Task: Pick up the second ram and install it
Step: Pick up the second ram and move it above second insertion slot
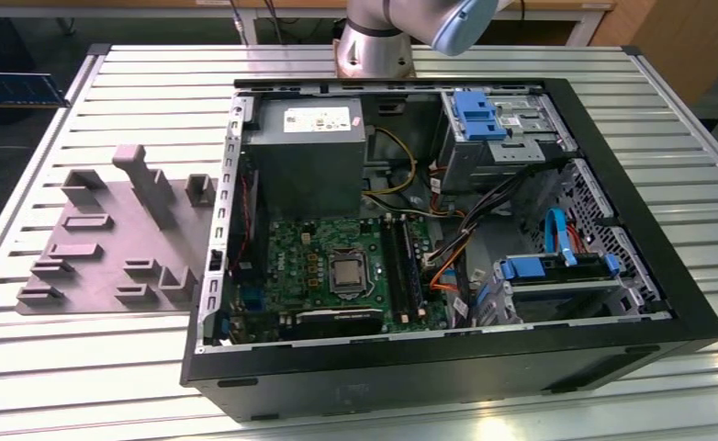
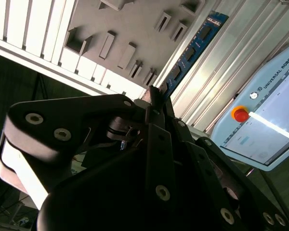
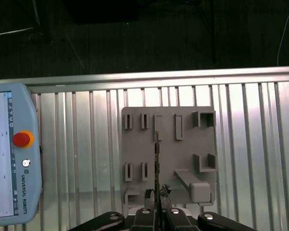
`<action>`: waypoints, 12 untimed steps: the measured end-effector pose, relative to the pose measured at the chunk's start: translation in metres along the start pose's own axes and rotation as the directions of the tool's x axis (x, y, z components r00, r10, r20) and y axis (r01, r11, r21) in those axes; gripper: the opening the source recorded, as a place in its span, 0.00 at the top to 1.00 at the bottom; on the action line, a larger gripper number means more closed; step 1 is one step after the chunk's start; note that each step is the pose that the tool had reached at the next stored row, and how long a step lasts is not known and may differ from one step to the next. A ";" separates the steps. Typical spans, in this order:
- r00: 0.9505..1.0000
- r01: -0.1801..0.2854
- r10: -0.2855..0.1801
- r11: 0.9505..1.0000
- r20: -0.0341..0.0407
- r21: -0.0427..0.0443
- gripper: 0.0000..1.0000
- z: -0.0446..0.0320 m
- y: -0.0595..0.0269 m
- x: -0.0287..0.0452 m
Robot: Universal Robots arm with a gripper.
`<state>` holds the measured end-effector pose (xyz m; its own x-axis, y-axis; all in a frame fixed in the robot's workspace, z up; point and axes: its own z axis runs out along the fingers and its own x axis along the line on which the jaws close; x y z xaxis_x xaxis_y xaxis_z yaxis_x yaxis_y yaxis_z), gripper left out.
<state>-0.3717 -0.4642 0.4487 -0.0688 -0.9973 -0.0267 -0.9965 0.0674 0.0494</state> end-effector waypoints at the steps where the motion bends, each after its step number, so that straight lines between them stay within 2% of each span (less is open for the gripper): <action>1: 1.000 0.000 0.000 1.000 0.000 0.000 0.86 0.0000 -0.0001 0.0000; 12: 1.000 0.000 0.000 1.000 0.000 0.000 0.86 -0.0003 -0.0051 -0.0003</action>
<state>-0.3665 -0.4643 0.4488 -0.0685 -0.9973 -0.0266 -0.9965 0.0672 0.0494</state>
